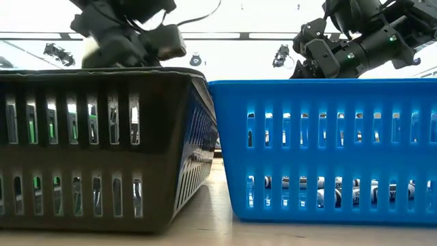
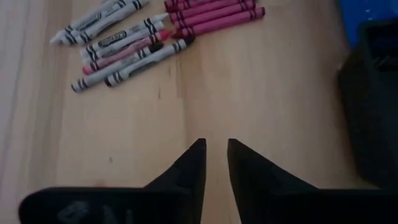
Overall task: Sort crayons
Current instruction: Put the black crayon into the green bin
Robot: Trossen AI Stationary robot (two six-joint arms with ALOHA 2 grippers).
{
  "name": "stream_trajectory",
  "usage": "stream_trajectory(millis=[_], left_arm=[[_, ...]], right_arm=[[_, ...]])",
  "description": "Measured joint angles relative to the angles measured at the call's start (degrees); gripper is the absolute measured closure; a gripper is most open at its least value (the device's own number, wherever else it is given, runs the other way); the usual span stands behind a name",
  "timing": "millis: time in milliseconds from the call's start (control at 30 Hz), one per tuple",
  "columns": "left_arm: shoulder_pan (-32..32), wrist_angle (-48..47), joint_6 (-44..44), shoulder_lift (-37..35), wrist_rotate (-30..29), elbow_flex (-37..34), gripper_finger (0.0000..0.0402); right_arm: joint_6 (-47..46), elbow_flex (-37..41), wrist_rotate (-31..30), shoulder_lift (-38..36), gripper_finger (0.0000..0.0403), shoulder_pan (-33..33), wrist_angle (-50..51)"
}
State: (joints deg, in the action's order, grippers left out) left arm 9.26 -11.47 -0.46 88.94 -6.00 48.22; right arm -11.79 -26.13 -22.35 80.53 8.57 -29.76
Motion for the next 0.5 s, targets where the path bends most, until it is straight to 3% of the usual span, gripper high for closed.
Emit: stream_trajectory(millis=[300, 500], left_arm=[[-4.67, -1.7, 11.16, 9.94, 3.35, 8.91, 0.0331], [-7.98, 0.28, 23.41, 14.4, 3.34, 13.03, 0.0331]], right_arm=[[0.0, 0.0, -0.01, 0.0, 0.0276, 0.0, 1.85], [0.0, 0.0, -0.28, 0.0, 0.0276, -0.01, 2.58]])
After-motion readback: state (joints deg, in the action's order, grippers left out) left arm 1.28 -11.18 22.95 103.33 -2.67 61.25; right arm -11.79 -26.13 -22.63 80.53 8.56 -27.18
